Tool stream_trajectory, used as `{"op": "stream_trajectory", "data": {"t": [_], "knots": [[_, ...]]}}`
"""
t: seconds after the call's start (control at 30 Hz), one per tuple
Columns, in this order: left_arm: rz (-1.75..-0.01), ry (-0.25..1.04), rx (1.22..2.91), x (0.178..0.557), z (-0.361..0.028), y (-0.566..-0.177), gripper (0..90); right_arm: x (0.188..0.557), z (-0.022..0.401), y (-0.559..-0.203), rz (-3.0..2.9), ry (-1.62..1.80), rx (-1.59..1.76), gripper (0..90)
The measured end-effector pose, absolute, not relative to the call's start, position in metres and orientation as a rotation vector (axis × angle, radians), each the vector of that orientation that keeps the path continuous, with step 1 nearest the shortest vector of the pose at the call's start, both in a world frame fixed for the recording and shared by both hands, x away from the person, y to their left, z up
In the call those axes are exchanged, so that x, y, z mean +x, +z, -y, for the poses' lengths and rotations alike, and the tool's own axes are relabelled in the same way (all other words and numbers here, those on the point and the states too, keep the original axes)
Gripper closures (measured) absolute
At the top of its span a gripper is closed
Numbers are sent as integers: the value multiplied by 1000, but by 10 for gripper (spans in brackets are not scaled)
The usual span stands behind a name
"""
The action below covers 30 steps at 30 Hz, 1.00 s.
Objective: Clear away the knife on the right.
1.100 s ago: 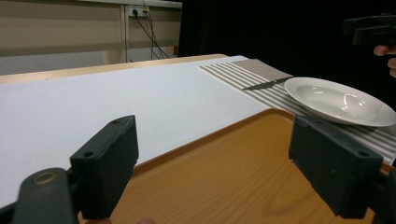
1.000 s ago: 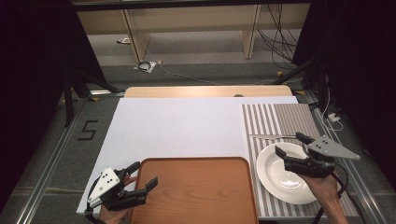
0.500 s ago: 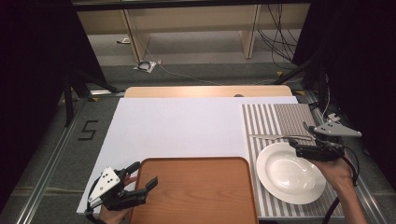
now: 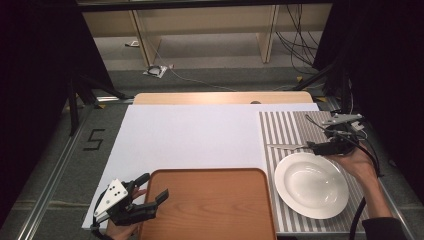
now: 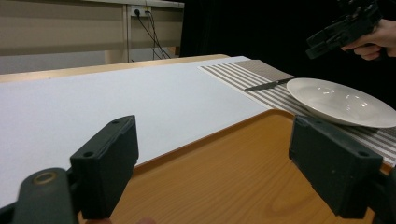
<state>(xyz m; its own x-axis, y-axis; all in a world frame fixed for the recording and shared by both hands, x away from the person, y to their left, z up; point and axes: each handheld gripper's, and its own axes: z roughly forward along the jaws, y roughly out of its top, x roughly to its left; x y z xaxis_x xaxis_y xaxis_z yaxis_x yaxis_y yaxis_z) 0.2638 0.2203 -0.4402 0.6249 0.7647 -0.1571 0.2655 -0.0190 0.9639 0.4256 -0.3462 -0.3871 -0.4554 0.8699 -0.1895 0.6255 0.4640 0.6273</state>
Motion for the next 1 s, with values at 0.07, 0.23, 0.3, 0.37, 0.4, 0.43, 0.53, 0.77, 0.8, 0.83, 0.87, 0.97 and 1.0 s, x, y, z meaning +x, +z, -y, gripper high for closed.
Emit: {"op": "stream_trajectory", "data": {"t": [0.07,0.23,0.3,0.37,0.4,0.43,0.53,0.77,0.8,0.83,0.87,0.97,1.0], "knots": [[-878,494,1590,264,-220,-440,158,436,345,-391,-2274,594,1219,207],[-881,492,1587,264,-220,-440,158,458,343,-401,-2331,499,1245,214],[-882,493,1585,264,-221,-440,158,464,342,-405,-2339,445,1238,218],[-879,493,1587,264,-220,-440,158,470,343,-408,-2354,416,1256,220],[-878,494,1589,265,-220,-440,158,472,344,-409,-2366,406,1266,221],[-878,494,1587,264,-220,-440,158,475,344,-411,-2376,392,1279,221],[-878,493,1587,264,-220,-440,158,480,346,-413,-2410,362,1278,221],[-879,493,1588,264,-220,-440,158,496,344,-421,-2472,221,1277,227],[-879,493,1588,264,-220,-440,158,496,344,-421,-2472,221,1277,227],[-881,492,1585,264,-220,-440,158,498,344,-422,-2486,196,1269,231],[-883,491,1585,265,-220,-440,158,500,343,-424,-2499,173,1265,234],[-883,490,1586,265,-220,-441,158,506,342,-428,-2531,125,1259,240],[-882,491,1586,265,-220,-440,158,506,342,-428,-2531,125,1259,240]]}}
